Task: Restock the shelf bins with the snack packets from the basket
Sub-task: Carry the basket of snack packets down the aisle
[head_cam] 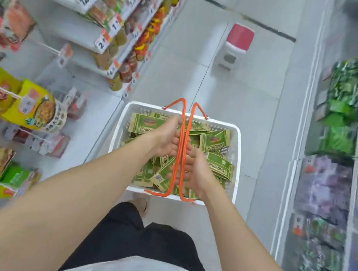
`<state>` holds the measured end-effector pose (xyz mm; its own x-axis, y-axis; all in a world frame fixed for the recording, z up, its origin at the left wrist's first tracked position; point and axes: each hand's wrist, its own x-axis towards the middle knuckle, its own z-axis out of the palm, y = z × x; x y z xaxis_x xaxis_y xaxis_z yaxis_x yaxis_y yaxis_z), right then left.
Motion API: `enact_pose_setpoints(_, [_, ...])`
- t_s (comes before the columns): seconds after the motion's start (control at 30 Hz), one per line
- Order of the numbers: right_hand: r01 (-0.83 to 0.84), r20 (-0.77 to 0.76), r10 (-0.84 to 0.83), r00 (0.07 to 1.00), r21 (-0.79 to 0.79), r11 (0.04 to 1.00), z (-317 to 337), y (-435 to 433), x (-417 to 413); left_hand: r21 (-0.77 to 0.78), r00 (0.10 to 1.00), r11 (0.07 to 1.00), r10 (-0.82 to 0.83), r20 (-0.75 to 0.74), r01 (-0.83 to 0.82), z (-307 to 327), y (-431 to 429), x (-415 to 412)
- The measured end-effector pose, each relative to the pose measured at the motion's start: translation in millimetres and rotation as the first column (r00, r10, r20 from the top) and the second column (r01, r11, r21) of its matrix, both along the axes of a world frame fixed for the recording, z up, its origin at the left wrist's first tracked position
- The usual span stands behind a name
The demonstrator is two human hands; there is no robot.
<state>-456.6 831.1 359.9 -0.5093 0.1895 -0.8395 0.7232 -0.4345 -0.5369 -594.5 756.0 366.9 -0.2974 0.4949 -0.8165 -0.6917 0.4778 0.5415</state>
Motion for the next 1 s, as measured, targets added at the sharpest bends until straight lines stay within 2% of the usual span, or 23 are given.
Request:
enact_pose_setpoints(0.17, [0.068, -0.046, -0.062, 0.997, 0.137, 0.988, 23.9, 82.5, -87.7, 0.035, 0.995, 0.995, -0.092, -0.038, 0.093, 23.7, 102.8, -98.6])
enact_pose_setpoints(0.33, [0.206, -0.085, -0.192, 0.978, 0.194, 0.959, 27.4, 170.3, -165.5, 0.021, 0.981, 0.984, -0.173, -0.087, 0.175, 43.1, 207.4, -176.9])
enact_pose_setpoints(0.5, [0.227, -0.210, -0.189, 0.959, 0.175, 0.958, 24.3, 264.2, -258.1, -0.003, 0.963, 0.974, -0.223, -0.153, 0.225, 45.6, 317.2, -272.6])
enact_pose_setpoints(0.6, [0.253, -0.218, -0.221, 0.951, 0.134, 0.958, 26.9, 317.9, -311.7, -0.027, 0.952, 0.964, -0.266, -0.153, 0.265, 49.6, 379.1, -325.2])
enact_pose_setpoints(0.8, [0.347, -0.204, -0.323, 0.924, 0.093, 0.933, 37.2, 432.1, -419.0, 0.026, 0.899, 0.909, -0.408, -0.160, 0.417, 62.4, 504.4, -428.5])
enact_pose_setpoints(1.0, [0.506, -0.233, -0.473, 0.850, 0.107, 0.856, 38.2, 553.3, -517.6, 0.053, 0.823, 0.828, -0.545, -0.156, 0.558, 60.6, 647.6, -529.8])
